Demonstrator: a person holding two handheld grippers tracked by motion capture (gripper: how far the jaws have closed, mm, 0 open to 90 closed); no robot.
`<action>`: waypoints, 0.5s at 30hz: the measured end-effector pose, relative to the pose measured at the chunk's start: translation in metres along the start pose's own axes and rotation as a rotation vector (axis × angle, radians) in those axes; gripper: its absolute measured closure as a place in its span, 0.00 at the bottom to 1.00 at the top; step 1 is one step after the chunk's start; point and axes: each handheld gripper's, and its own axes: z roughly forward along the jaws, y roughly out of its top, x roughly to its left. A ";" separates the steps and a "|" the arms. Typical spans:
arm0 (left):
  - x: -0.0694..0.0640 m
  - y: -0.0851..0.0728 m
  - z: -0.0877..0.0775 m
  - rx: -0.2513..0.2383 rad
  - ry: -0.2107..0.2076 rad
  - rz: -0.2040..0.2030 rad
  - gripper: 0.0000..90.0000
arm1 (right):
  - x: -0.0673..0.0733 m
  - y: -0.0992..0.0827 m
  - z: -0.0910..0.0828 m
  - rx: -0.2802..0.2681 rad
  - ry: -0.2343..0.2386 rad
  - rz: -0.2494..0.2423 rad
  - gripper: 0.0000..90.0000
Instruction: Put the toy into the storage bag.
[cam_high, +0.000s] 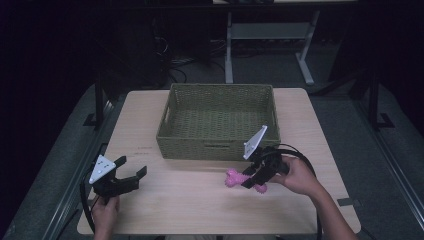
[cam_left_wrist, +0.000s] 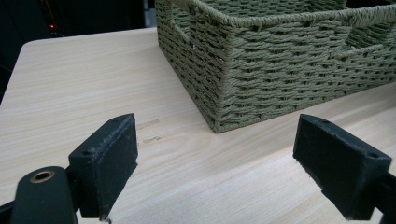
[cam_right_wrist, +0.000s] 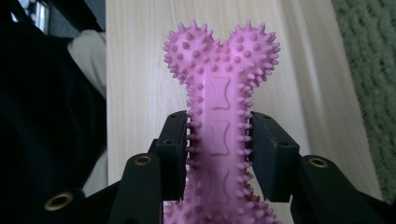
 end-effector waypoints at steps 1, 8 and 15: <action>0.000 0.000 0.000 0.001 -0.001 0.002 0.15 | -0.001 0.001 -0.003 -0.004 0.000 0.000 0.65; 0.000 0.000 0.001 0.003 -0.003 0.006 0.15 | -0.007 0.009 -0.018 -0.014 -0.004 0.006 0.65; 0.001 0.000 0.000 0.001 0.002 0.000 0.15 | -0.013 0.018 -0.030 -0.028 -0.003 0.007 0.65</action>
